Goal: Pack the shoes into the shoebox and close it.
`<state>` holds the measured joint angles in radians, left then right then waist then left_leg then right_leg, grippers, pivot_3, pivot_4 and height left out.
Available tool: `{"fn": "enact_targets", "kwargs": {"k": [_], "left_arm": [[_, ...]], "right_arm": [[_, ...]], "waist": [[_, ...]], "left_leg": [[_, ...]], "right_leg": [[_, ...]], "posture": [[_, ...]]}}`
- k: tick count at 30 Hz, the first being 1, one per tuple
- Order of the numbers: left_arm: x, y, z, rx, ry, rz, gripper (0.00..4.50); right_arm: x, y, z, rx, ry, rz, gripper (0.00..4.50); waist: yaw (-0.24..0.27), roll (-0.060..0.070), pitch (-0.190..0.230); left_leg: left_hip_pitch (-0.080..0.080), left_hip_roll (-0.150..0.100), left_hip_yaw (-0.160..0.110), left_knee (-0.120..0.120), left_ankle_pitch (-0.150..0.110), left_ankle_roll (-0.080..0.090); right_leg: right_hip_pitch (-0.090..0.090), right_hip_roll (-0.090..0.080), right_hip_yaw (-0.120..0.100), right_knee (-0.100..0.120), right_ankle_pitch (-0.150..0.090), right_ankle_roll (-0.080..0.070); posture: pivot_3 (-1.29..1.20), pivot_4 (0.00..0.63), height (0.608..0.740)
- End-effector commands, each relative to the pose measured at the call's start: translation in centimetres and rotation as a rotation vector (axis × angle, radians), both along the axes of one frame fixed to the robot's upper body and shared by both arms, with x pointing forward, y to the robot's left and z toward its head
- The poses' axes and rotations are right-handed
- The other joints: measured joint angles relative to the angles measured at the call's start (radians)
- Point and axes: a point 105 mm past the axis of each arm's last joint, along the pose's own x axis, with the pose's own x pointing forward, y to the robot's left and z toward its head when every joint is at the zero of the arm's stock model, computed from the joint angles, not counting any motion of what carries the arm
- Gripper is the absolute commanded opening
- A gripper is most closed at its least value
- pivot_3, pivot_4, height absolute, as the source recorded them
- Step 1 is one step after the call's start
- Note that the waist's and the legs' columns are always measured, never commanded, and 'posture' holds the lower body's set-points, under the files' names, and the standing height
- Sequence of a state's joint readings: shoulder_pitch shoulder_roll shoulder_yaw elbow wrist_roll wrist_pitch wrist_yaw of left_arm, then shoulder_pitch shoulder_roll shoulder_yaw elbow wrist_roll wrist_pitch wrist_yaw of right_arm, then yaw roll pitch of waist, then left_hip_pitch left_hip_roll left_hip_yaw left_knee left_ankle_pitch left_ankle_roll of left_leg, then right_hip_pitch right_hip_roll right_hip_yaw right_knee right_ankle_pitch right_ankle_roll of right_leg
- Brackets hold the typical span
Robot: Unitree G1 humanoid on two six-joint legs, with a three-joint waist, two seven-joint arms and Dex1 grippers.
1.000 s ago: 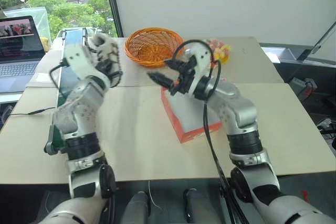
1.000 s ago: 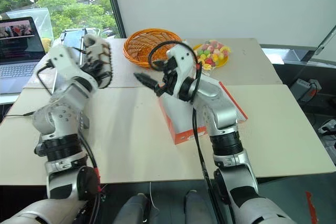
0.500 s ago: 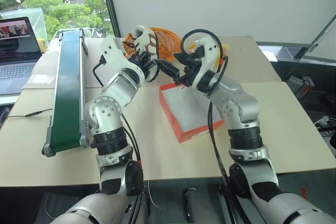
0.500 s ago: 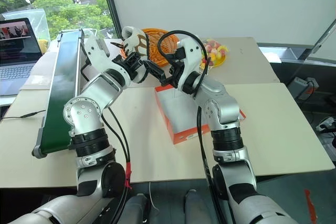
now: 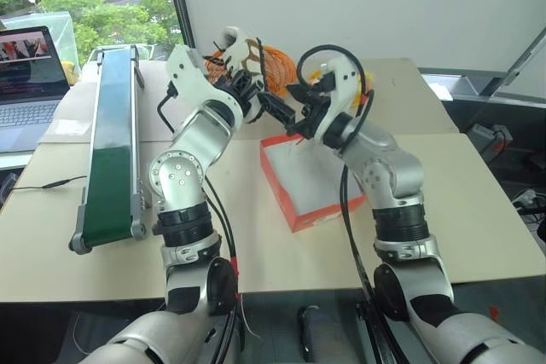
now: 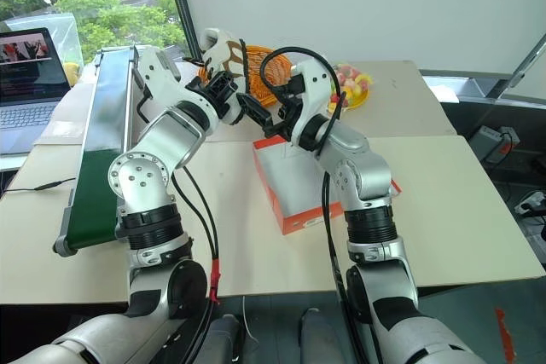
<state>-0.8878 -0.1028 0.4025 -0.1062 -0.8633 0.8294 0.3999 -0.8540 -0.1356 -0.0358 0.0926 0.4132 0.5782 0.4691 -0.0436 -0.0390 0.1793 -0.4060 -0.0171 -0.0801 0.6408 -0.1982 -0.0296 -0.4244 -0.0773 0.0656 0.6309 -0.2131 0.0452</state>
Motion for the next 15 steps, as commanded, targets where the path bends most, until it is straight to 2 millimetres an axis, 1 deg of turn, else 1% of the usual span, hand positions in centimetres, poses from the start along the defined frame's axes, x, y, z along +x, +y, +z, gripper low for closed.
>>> {"fn": "enact_targets", "kwargs": {"k": [1, 6, 8, 10, 11, 13, 15], "left_arm": [[-1.9, -4.2, 3.8, -0.104, -0.113, -0.134, 0.01], [-2.2, -4.6, 4.2, -0.129, -0.135, -0.142, 0.01], [-2.1, -4.7, 4.0, -0.075, -0.16, -0.129, 0.01], [-2.1, -4.8, 4.1, -0.033, -0.191, -0.125, 0.01], [-2.3, -4.8, 4.1, -0.023, -0.21, -0.133, 0.01], [-2.5, -4.9, 4.0, 0.008, -0.238, -0.142, 0.01], [-2.8, -4.9, 3.2, 0.115, -0.275, -0.144, 0.01]], "right_arm": [[0.2, 0.0, 1.1, 0.016, -0.013, -0.006, 4.5], [0.1, 0.5, 1.1, 0.034, 0.014, 0.017, 4.5], [-0.5, 1.0, 1.9, 0.098, 0.032, 0.068, 4.5], [-1.1, 1.3, 3.2, 0.17, 0.04, 0.111, 4.5], [-0.8, 0.7, 4.3, 0.236, 0.044, 0.096, 4.5], [-0.1, -0.2, 5.6, 0.312, 0.053, 0.063, 4.5], [0.5, -0.9, 6.7, 0.361, 0.064, 0.051, 4.5]], "waist": [[0.0, 0.0, 0.0], [0.001, 0.0, 0.0], [0.001, 0.0, 0.0], [0.002, 0.0, 0.0], [0.002, 0.0, 0.0], [-0.001, 0.0, 0.0], [-0.001, 0.0, 0.0]], "left_leg": [[0.0, 0.0, 0.0, 0.0, 0.0, 0.0], [0.0, 0.0, 0.0, 0.0, 0.0, 0.0], [0.0, 0.0, 0.0, 0.0, 0.0, 0.0], [0.0, 0.0, 0.0, 0.0, 0.0, 0.0], [0.0, 0.0, 0.0, 0.0, 0.0, 0.0], [-0.001, 0.0, 0.0, 0.0, 0.0, 0.0], [0.0, 0.0, 0.0, 0.0, 0.0, 0.0]], "right_leg": [[0.0, 0.0, 0.0, 0.0, 0.0, 0.0], [0.0, 0.0, 0.0, 0.0, 0.0, 0.0], [0.0, 0.0, 0.0, 0.0, 0.0, 0.0], [0.0, 0.0, 0.0, 0.0, 0.0, 0.0], [0.0, 0.0, 0.0, 0.0, 0.0, 0.0], [0.0, 0.0, 0.0, 0.0, 0.0, 0.0], [0.0, 0.0, 0.0, 0.0, 0.0, 0.0]], "posture": [[0.0, 0.15, 0.74], [0.0, 0.15, 0.74], [0.0, 0.15, 0.74], [0.0, 0.15, 0.74], [0.0, 0.15, 0.74], [0.0, 0.15, 0.74], [0.0, 0.15, 0.74]]}}
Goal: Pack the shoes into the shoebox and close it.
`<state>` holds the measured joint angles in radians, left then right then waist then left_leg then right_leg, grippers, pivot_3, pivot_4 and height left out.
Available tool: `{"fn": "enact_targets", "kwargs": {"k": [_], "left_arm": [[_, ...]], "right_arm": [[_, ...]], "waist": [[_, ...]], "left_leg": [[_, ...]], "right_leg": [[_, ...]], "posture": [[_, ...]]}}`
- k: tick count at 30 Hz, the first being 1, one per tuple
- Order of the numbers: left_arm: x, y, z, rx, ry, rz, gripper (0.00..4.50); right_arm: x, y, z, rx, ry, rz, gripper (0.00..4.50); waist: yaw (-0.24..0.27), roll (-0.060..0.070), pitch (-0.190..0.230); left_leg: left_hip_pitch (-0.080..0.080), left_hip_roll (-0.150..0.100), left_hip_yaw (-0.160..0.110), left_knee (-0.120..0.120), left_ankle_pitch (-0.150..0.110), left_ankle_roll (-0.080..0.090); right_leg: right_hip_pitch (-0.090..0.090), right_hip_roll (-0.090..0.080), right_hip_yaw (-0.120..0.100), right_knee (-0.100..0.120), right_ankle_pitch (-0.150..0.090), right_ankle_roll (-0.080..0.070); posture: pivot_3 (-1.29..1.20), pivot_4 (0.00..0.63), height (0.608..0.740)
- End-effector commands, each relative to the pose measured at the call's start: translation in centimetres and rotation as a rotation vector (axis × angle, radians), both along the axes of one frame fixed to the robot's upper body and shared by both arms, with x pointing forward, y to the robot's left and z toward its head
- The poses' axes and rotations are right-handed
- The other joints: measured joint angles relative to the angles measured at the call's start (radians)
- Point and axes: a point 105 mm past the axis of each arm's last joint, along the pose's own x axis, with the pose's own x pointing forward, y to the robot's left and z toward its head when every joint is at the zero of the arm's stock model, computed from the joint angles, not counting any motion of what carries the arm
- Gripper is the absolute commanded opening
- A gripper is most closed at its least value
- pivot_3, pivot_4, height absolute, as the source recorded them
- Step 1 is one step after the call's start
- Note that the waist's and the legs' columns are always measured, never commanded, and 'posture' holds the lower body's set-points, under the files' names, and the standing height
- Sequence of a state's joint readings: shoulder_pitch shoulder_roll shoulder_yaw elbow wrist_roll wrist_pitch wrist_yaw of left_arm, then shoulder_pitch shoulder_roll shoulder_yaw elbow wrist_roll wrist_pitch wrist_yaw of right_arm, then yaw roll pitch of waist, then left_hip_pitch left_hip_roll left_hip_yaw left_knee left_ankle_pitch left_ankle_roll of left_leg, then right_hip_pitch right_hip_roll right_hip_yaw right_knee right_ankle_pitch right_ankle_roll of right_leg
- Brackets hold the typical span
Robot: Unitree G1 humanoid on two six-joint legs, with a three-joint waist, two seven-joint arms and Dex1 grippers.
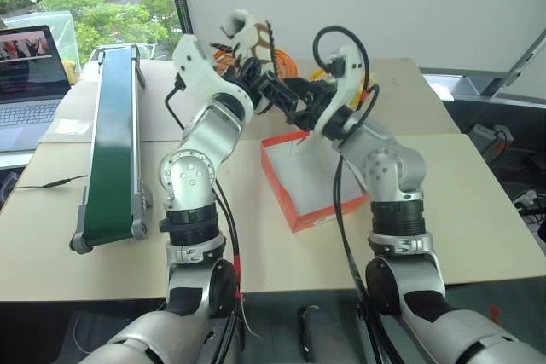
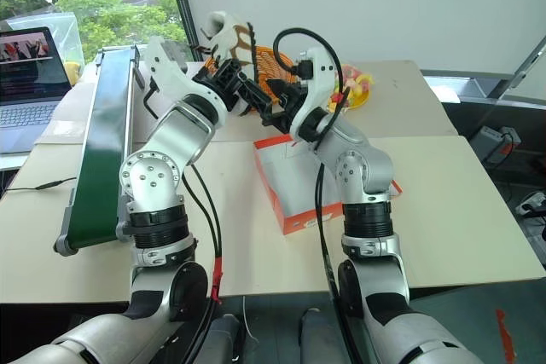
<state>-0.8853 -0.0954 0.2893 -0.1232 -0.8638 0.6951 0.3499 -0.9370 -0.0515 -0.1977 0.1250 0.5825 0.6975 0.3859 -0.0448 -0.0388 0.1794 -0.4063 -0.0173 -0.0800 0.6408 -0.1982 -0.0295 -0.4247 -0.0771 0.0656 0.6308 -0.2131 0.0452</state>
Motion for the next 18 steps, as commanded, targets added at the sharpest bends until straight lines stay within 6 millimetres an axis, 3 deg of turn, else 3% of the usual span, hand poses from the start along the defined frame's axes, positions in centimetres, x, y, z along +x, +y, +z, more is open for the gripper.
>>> {"fn": "enact_targets", "kwargs": {"k": [1, 9, 18], "left_arm": [[-2.4, -3.3, 0.5, 0.171, -0.156, -0.12, 0.01], [-3.4, -4.1, -0.4, 0.241, -0.192, -0.155, 0.01], [-3.6, -4.0, 2.1, 0.242, -0.273, -0.138, 0.01]], "right_arm": [[0.3, -1.0, 4.6, 0.123, -0.047, -0.01, 4.5], [0.9, -0.9, 4.8, 0.124, -0.028, 0.008, 4.5], [1.2, -0.7, 3.1, 0.103, 0.035, 0.001, 4.5]], "waist": [[0.001, 0.0, 0.0], [-0.001, 0.001, 0.0], [0.001, 0.001, 0.0]], "left_leg": [[0.0, 0.0, 0.0, 0.0, 0.0, 0.0], [0.0, 0.0, 0.0, 0.0, 0.0, 0.0], [0.0, 0.0, 0.0, 0.0, 0.0, 0.0]], "right_leg": [[0.0, 0.0, 0.0, 0.0, 0.0, 0.0], [0.001, 0.0, 0.0, -0.001, 0.0, 0.0], [0.001, 0.0, 0.0, -0.001, 0.0, 0.0]], "posture": [[0.0, 0.15, 0.74], [0.0, 0.15, 0.74], [0.0, 0.15, 0.74]]}}
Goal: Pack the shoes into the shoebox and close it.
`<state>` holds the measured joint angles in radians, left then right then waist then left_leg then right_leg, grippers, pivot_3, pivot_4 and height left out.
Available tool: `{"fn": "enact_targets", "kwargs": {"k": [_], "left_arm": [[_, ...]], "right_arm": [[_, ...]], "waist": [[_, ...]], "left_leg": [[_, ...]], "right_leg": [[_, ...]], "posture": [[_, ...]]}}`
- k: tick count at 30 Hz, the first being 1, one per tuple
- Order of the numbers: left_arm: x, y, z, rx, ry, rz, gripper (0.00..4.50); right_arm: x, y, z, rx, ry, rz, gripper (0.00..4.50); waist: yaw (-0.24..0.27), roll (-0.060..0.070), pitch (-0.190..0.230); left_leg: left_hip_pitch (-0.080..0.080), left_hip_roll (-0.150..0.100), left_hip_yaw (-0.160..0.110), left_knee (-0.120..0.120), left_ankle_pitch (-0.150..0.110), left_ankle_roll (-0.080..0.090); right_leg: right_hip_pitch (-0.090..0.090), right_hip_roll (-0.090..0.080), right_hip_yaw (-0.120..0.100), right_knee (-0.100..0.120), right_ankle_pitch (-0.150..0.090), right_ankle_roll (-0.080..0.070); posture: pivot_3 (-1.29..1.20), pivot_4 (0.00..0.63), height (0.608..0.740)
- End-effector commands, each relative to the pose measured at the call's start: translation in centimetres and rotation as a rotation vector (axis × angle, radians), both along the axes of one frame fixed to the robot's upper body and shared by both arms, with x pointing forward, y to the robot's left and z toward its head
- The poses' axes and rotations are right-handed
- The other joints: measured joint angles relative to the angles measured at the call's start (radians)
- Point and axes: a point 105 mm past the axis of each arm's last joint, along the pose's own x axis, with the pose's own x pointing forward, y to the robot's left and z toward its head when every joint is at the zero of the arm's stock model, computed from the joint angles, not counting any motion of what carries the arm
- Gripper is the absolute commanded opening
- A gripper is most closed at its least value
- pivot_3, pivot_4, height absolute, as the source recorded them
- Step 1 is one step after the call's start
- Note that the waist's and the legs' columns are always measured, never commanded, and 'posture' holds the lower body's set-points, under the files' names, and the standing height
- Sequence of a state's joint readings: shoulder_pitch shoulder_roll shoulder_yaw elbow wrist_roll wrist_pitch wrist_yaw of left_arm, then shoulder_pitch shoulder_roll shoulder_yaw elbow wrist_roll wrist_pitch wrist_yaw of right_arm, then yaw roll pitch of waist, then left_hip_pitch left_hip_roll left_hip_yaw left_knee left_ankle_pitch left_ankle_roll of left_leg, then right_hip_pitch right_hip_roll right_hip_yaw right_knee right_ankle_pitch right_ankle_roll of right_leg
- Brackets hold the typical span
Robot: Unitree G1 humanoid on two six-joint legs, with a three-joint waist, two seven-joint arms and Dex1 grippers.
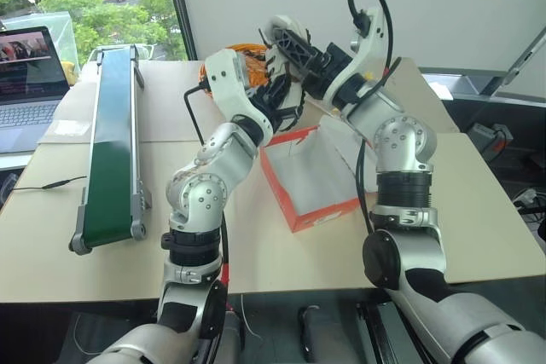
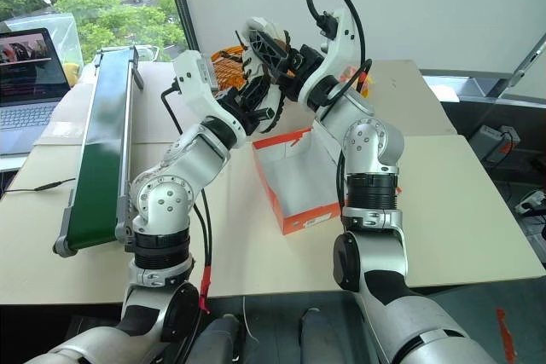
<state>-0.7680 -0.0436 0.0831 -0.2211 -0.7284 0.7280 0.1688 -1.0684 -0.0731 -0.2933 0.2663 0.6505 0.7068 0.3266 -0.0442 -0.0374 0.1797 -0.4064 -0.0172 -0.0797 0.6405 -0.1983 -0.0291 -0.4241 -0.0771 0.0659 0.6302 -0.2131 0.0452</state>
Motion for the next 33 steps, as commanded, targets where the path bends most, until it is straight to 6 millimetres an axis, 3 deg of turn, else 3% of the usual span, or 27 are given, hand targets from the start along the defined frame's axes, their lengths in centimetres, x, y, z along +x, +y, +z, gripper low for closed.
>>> {"fn": "enact_targets", "kwargs": {"k": [1, 9, 12, 16, 18, 23, 29, 33], "left_arm": [[-1.5, -0.4, 4.2, -0.022, -0.158, -0.045, 0.0], [-2.1, -1.1, 3.4, 0.021, -0.144, -0.104, 0.0], [-2.3, -1.1, 3.1, 0.022, -0.13, -0.117, 0.0], [-2.3, 0.1, 2.1, 0.065, -0.109, -0.103, 0.0], [-2.3, 1.3, 1.2, 0.063, -0.09, -0.107, 0.96], [-3.5, 4.3, -1.1, 0.168, -0.034, -0.103, 2.69], [-5.2, 8.5, -2.5, 0.27, 0.01, -0.072, 2.72], [-5.6, 9.0, -2.8, 0.304, 0.008, -0.063, 2.72]], "right_arm": [[-0.5, 0.4, 0.4, 0.003, -0.011, 0.023, 4.24], [-0.5, 0.2, 0.6, 0.024, -0.02, 0.025, 1.94], [-0.6, 0.3, 0.7, 0.022, -0.026, 0.032, 1.37], [-0.7, 0.4, 0.6, 0.012, -0.029, 0.034, 1.14], [-0.6, 0.3, 0.5, -0.001, -0.031, 0.023, 1.11], [-0.1, -0.2, 0.2, -0.053, -0.044, -0.014, 1.0], [0.6, -1.4, -0.2, -0.218, -0.088, -0.075, 0.98], [1.3, -2.8, -1.6, -0.587, -0.144, -0.114, 0.98]], "waist": [[0.0, 0.0, 0.0], [-0.001, 0.0, 0.0], [-0.001, 0.0, 0.0], [-0.004, 0.0, 0.0], [-0.004, 0.0, 0.0], [-0.004, 0.0, 0.0], [-0.005, 0.001, 0.001], [0.002, 0.001, 0.001]], "left_leg": [[0.0, 0.0, 0.0, 0.0, 0.0, 0.0], [0.0, 0.0, 0.0, 0.0, 0.0, 0.0], [0.0, 0.0, 0.0, 0.0, 0.0, 0.0], [0.0, 0.0, 0.0, 0.0, 0.0, 0.0], [0.0, 0.0, 0.0, 0.0, 0.0, 0.0], [0.0, 0.0, 0.0, 0.0, 0.0, 0.0], [0.0, 0.001, 0.0, 0.0, 0.0, 0.0], [0.001, 0.0, 0.0, 0.0, 0.0, 0.0]], "right_leg": [[0.0, 0.0, 0.0, 0.0, 0.0, 0.0], [0.0, 0.0, 0.0, 0.0, 0.0, 0.0], [0.0, 0.0, 0.0, 0.0, 0.0, 0.0], [0.0, 0.0, 0.0, 0.0, 0.0, 0.0], [0.0, 0.0, 0.0, 0.0, 0.0, 0.0], [0.0, 0.0, 0.0, 0.001, 0.0, 0.0], [-0.001, 0.0, 0.0, 0.001, 0.0, 0.0], [0.0, 0.0, 0.0, 0.0, 0.0, 0.0]], "posture": [[0.0, 0.15, 0.74], [0.0, 0.15, 0.74], [0.0, 0.15, 0.74], [0.0, 0.15, 0.74], [0.0, 0.15, 0.74], [0.0, 0.15, 0.74], [0.0, 0.15, 0.74], [0.0, 0.15, 0.74]]}}
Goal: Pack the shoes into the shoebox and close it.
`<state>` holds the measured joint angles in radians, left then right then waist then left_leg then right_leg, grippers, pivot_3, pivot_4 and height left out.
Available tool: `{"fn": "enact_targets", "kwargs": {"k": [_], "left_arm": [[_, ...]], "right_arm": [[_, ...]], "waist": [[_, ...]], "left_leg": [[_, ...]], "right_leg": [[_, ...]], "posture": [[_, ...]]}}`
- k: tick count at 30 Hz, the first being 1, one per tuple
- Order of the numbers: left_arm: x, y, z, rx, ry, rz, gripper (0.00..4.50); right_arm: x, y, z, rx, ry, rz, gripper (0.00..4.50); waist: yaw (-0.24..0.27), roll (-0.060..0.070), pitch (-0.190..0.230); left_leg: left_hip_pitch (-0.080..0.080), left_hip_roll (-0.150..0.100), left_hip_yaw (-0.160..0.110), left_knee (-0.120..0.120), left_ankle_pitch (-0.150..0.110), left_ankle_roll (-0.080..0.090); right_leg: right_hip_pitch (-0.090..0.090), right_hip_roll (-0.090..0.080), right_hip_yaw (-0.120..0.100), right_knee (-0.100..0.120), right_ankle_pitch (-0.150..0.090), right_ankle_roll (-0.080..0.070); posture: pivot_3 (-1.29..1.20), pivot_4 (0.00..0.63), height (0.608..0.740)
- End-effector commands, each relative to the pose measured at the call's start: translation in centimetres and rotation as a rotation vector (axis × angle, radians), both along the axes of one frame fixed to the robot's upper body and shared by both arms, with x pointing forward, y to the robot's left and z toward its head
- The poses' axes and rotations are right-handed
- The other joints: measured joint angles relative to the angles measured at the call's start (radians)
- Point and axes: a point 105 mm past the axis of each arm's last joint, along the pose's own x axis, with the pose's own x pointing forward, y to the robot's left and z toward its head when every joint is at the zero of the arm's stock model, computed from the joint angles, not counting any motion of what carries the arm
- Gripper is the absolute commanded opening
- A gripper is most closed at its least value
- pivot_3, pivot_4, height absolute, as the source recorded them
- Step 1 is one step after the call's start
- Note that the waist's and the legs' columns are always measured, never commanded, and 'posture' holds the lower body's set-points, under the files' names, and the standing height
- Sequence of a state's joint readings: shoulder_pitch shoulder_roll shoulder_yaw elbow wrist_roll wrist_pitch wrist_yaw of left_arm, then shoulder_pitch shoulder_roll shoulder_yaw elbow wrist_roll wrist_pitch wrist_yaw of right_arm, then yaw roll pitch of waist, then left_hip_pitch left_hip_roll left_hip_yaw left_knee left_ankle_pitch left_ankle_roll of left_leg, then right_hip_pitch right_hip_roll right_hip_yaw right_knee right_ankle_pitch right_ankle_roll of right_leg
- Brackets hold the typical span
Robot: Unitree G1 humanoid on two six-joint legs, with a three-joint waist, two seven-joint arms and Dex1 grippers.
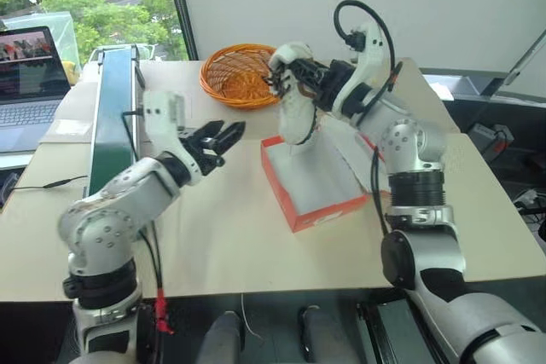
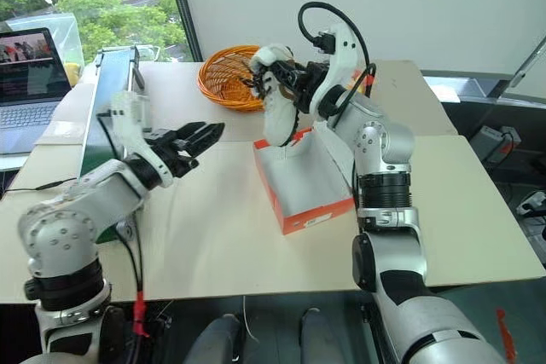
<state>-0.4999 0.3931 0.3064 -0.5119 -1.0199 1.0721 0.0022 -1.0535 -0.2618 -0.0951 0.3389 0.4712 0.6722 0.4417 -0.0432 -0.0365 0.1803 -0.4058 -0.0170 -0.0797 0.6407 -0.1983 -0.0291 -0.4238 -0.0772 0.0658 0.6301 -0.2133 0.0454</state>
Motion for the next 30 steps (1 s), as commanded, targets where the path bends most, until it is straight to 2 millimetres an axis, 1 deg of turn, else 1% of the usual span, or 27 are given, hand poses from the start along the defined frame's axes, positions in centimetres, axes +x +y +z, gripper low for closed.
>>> {"fn": "enact_targets", "kwargs": {"k": [1, 3, 4, 5, 7, 13, 18, 22, 26, 30], "left_arm": [[-0.9, -0.5, 0.8, 0.02, -0.054, -0.027, 2.72], [-0.9, -1.2, 0.7, 0.024, -0.059, -0.036, 2.72], [-1.0, -1.6, 0.7, 0.028, -0.065, -0.042, 2.72], [-1.0, -1.9, 0.7, 0.028, -0.069, -0.045, 2.72], [-1.1, -2.2, 0.7, 0.023, -0.073, -0.048, 2.72], [-1.1, -2.2, 0.6, 0.024, -0.074, -0.033, 2.72], [-1.0, -2.2, 0.9, 0.028, -0.085, -0.037, 2.72], [-1.0, -2.3, 1.0, 0.029, -0.087, -0.041, 2.72], [-1.1, -2.3, 1.3, 0.036, -0.094, -0.044, 2.72], [-1.1, -2.1, 1.3, 0.041, -0.092, -0.038, 2.72]], "right_arm": [[0.2, -1.1, 0.8, -0.276, -0.091, -0.011, 0.98], [0.7, -1.8, -0.4, -0.326, -0.048, -0.009, 0.98], [1.1, -2.3, -1.5, -0.377, -0.038, -0.029, 0.98], [1.4, -2.7, -2.9, -0.395, 0.0, -0.034, 0.98], [1.6, -3.3, -5.1, -0.431, 0.042, -0.049, 0.98], [1.4, -3.4, -9.3, -0.446, 0.121, -0.045, 0.98], [1.2, -3.3, -12.2, -0.48, 0.153, -0.047, 0.98], [1.4, -3.3, -13.1, -0.524, 0.137, -0.059, 0.98], [1.5, -2.6, -12.5, -0.602, 0.057, -0.06, 0.98], [1.7, -2.7, -12.2, -0.684, -0.005, -0.074, 0.98]], "waist": [[0.001, 0.0, 0.0], [0.001, 0.0, 0.0], [0.0, 0.0, 0.0], [0.0, 0.0, 0.0], [-0.003, 0.0, 0.0], [-0.006, 0.0, 0.0], [-0.003, 0.0, 0.0], [-0.002, 0.0, 0.0], [-0.002, 0.0, 0.0], [-0.003, 0.0, 0.0]], "left_leg": [[0.0, 0.0, 0.0, 0.0, 0.0, 0.0], [0.0, 0.0, 0.0, 0.0, 0.0, 0.0], [0.0, 0.0, 0.0, 0.0, 0.0, 0.0], [0.0, 0.0, 0.0, 0.0, 0.0, 0.0], [0.0, 0.0, 0.0, 0.0, 0.0, 0.0], [0.0, 0.0, 0.0, 0.0, 0.0, 0.0], [0.0, 0.0, 0.0, 0.0, 0.0, 0.0], [0.0, 0.0, 0.0, 0.0, 0.0, 0.0], [0.0, 0.0, 0.0, 0.0, 0.0, 0.0], [0.001, 0.0, 0.0, 0.0, 0.0, 0.0]], "right_leg": [[0.0, 0.0, 0.0, 0.0, 0.0, 0.0], [0.0, 0.0, 0.0, -0.001, 0.0, 0.0], [0.0, 0.0, 0.0, -0.001, 0.0, 0.0], [0.0, 0.0, 0.0, -0.001, 0.0, 0.0], [0.0, 0.0, 0.0, -0.001, 0.0, 0.0], [0.0, 0.0, 0.001, 0.0, 0.0, 0.0], [0.0, 0.0, 0.001, 0.0, 0.0, 0.0], [0.0, 0.0, 0.001, 0.0, 0.0, 0.0], [0.0, 0.0, 0.001, 0.0, 0.0, 0.0], [0.0, 0.0, 0.001, 0.0, 0.0, 0.0]], "posture": [[0.0, 0.15, 0.74], [0.0, 0.15, 0.74], [0.0, 0.15, 0.74], [0.0, 0.15, 0.74], [0.0, 0.15, 0.74], [0.0, 0.15, 0.74], [0.0, 0.15, 0.74], [0.0, 0.15, 0.74], [0.0, 0.15, 0.74], [0.0, 0.15, 0.74]]}}
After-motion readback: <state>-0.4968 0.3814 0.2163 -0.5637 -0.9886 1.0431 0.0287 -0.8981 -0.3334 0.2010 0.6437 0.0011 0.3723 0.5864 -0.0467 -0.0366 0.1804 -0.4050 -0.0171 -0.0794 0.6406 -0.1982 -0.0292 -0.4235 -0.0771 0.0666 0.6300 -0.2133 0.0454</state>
